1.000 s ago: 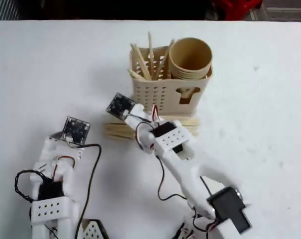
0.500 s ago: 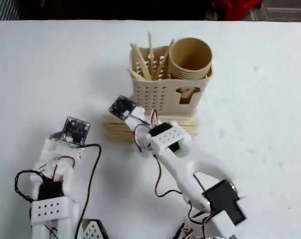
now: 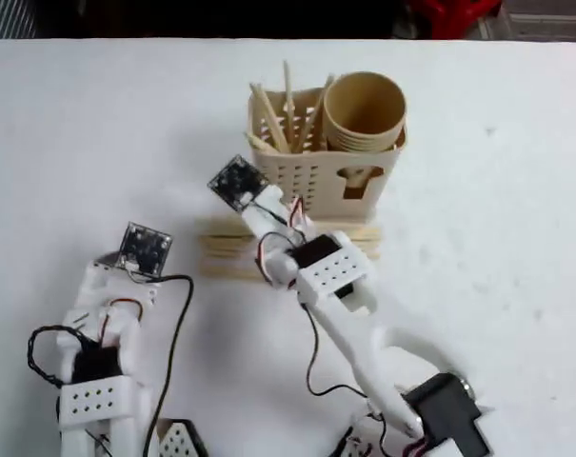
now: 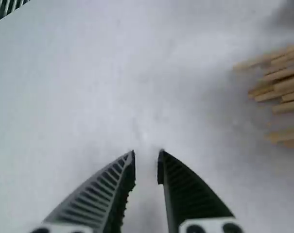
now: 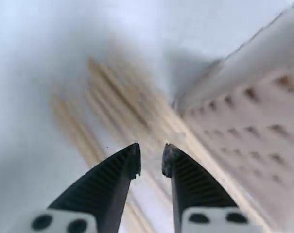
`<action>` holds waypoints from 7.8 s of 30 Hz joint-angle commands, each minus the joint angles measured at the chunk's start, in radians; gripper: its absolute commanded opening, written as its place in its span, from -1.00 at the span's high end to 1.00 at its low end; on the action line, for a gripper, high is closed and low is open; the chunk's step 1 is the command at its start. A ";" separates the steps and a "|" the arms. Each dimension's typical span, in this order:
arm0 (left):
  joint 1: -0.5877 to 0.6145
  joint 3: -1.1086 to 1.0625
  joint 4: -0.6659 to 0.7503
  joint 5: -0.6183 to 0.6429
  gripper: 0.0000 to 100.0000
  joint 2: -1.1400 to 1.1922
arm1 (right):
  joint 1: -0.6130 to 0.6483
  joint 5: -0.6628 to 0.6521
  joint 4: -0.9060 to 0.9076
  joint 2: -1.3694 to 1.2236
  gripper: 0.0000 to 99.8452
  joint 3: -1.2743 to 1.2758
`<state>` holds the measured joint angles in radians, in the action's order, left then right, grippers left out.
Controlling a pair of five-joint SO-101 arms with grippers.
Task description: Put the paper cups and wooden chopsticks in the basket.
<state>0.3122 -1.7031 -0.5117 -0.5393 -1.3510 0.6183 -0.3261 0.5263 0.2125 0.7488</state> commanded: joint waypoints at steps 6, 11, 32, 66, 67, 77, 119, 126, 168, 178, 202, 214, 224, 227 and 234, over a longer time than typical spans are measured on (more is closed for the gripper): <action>0.183 0.051 0.011 0.058 0.81 -0.016 | 0.058 0.015 -0.171 -0.165 0.82 -0.109; 0.182 0.051 0.011 0.058 0.81 -0.016 | 0.062 0.018 -0.165 -0.317 0.82 -0.288; 0.156 0.049 0.008 0.060 0.81 -0.016 | 0.013 0.157 0.297 -0.584 0.83 -0.562; 0.101 0.029 0.012 0.055 0.81 -0.016 | -0.076 -0.376 0.483 0.139 0.68 -0.094; 0.101 0.029 0.012 0.055 0.81 -0.016 | -0.077 -0.404 0.466 0.104 0.62 -0.106; 0.101 0.028 0.012 0.055 0.81 -0.016 | -0.101 -0.477 0.340 -0.163 0.62 -0.198; 0.101 0.028 0.012 0.055 0.81 -0.016 | -0.140 -0.387 0.343 -0.237 0.76 -0.166; 0.101 0.028 0.012 0.055 0.81 -0.016 | -0.139 -0.397 0.297 -0.309 0.76 -0.163; 0.101 0.028 0.012 0.055 0.81 -0.016 | -0.097 0.032 0.065 0.211 0.97 -0.858; 0.101 0.028 0.012 0.055 0.81 -0.016 | -0.160 0.031 0.102 0.153 0.96 -0.784; 0.101 0.028 0.012 0.055 0.81 -0.016 | -0.223 0.031 0.478 0.208 0.80 -0.678; 0.101 0.028 0.012 0.055 0.81 -0.016 | -0.045 -0.233 0.846 0.288 0.81 -0.427; 0.101 0.028 0.012 0.055 0.81 -0.016 | 0.002 -0.347 0.492 0.271 0.67 -0.009; 0.101 0.028 0.012 0.055 0.81 -0.016 | 0.002 -0.388 0.429 0.208 0.63 0.035; 0.101 0.028 0.012 0.055 0.81 -0.016 | 0.004 -0.400 0.274 -0.005 0.63 0.035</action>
<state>0.4258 -1.7016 -0.5117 -0.4902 -1.3541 0.6137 -0.7158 0.8531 0.2478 0.7917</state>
